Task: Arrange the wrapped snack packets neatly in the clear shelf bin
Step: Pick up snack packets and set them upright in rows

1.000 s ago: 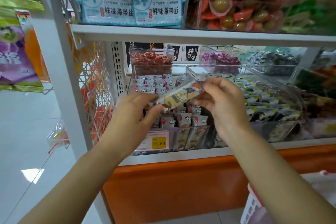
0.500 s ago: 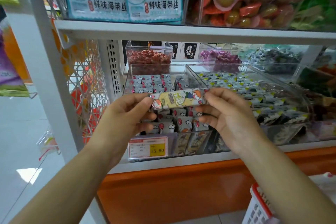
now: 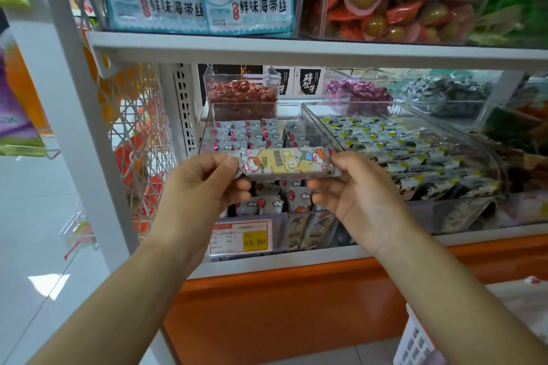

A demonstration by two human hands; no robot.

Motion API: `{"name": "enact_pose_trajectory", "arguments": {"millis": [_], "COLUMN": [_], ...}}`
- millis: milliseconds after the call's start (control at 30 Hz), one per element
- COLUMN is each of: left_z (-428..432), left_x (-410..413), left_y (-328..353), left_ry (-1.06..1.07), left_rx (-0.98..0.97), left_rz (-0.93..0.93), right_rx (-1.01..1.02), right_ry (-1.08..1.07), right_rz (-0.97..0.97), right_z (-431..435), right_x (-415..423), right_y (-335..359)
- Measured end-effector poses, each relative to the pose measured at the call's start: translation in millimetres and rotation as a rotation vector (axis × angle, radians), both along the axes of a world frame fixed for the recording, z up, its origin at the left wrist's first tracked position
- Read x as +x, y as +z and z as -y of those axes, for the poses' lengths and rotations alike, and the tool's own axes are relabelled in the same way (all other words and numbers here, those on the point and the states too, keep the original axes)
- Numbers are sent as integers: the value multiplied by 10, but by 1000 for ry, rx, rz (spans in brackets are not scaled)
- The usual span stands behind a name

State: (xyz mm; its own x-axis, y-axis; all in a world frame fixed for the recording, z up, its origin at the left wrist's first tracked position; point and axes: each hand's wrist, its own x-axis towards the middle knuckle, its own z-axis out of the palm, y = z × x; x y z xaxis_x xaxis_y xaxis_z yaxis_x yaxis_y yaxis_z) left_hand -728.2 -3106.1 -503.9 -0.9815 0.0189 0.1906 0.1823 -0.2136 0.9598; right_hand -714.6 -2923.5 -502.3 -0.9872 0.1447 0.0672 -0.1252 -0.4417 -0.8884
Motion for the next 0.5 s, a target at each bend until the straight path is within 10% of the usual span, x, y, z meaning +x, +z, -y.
{"name": "enact_pose_trajectory", "arguments": {"millis": [500], "left_z": [28], "left_x": [-19], "left_y": [9], "left_ry": [-108], "left_rx": [-54], "left_rz": [17], "right_rx": [197], "right_ry": [-48], "right_rz": [-179], "right_z": [-25], "right_x": [1], "right_y": [-54]}}
